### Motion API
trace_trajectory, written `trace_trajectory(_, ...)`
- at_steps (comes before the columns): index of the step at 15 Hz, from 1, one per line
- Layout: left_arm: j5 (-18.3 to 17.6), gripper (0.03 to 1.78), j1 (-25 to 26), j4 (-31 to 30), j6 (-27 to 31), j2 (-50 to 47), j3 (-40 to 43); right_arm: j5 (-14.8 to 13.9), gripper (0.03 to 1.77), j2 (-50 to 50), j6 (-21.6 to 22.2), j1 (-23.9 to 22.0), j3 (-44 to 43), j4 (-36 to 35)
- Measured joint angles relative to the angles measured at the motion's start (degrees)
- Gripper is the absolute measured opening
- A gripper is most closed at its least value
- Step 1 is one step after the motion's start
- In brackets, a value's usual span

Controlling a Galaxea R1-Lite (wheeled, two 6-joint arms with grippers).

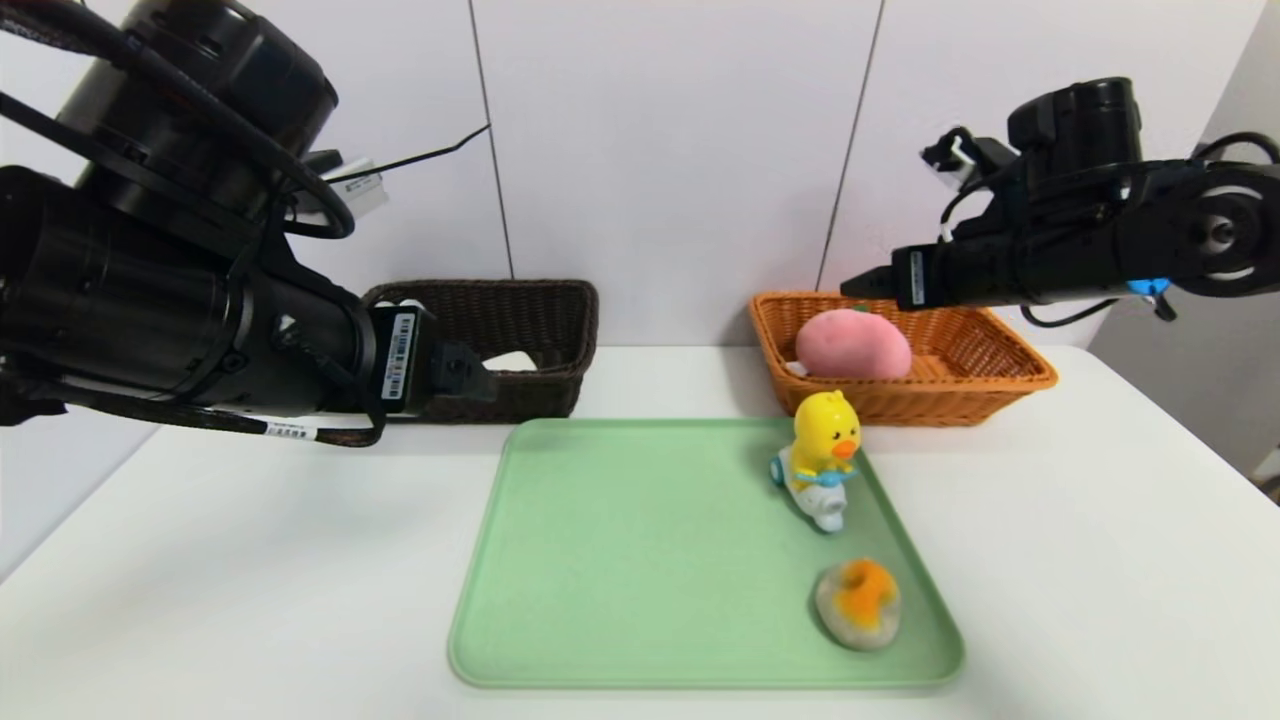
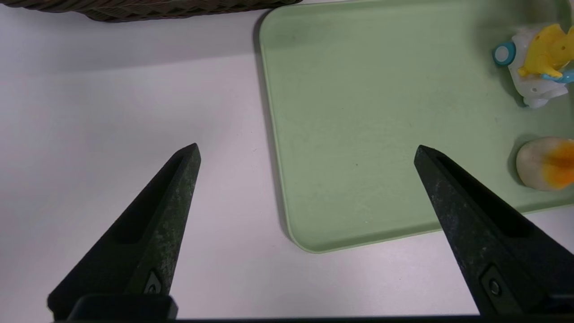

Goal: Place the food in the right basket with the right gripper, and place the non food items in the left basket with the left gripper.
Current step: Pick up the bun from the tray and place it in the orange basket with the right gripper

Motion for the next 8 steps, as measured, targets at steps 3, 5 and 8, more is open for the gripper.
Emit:
trace_trajectory(3, 0.01, 1.69, 0.01, -0.02, 0.05, -0.24, -0.09, 0.17, 1.6, -6.01, -0.33, 0.61, 2.51, 5.27)
trace_trajectory(5, -0.02, 1.69, 0.04, -0.11, 0.07, -0.24, -0.2, 1.35, 1.63, -10.07, -1.11, 0.83, 4.28, 8.37)
trace_trajectory(8, 0.0, 1.69, -0.02, -0.1, 0.07, -0.24, -0.2, 3.51, 1.65, -15.98, -1.77, 1.46, 7.39, 12.13)
